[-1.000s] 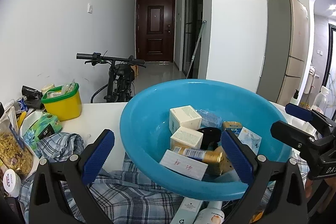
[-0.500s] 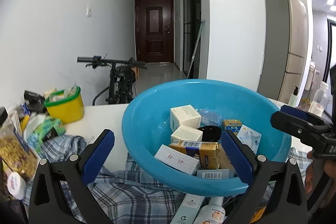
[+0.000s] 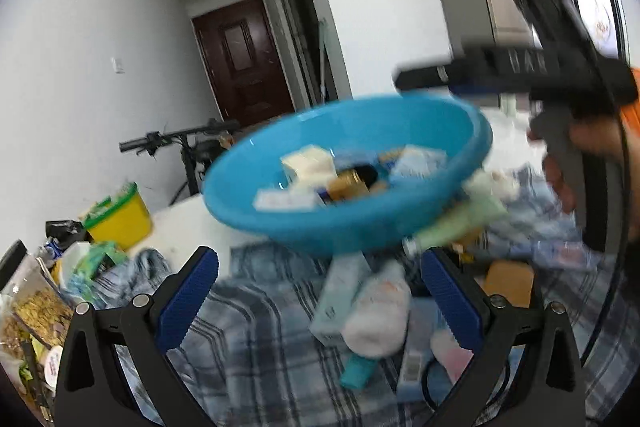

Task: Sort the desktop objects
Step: 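Move both open tools back over the table items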

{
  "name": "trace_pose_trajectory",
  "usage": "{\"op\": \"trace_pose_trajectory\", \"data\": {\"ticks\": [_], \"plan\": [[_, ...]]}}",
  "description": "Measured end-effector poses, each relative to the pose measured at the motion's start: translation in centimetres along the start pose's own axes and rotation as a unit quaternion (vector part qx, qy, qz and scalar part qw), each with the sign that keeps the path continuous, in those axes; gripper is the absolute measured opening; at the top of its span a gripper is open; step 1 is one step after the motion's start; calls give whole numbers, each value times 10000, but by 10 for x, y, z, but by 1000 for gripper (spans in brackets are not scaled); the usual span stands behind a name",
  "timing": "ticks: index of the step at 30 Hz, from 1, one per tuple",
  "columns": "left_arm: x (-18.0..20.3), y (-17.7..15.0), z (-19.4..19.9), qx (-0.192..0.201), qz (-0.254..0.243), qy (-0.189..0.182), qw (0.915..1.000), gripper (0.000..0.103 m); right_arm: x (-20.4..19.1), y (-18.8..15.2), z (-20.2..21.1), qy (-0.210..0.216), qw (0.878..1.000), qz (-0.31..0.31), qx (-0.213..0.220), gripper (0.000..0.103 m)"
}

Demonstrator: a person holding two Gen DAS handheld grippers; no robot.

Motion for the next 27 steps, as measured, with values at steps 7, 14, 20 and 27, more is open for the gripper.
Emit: {"op": "trace_pose_trajectory", "data": {"ticks": [7,14,20,27], "plan": [[17,-8,-16,-238,33,-343,9991,94,3,0,1,-17,10000,-34,13,103],[35,-20,-34,-585,-80,-700,9958,67,5,-1,-3,-59,10000,-46,-50,103],[36,-24,-37,-642,131,-1081,9920,45,4,0,-1,-52,10000,-44,-21,103],[30,-21,-26,-455,323,-1088,9925,41,3,1,1,-27,10000,-19,33,103]]}}
Point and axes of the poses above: each gripper's, at about its wrist camera, not at the fingertips, and z roughly against the way its jaws point, x to its right, y to its top, the point moved 6 cm from there along -z, roughly the way its jaws point, and after that the axes turned 15 degrees about -z, right-handed, at the moved point
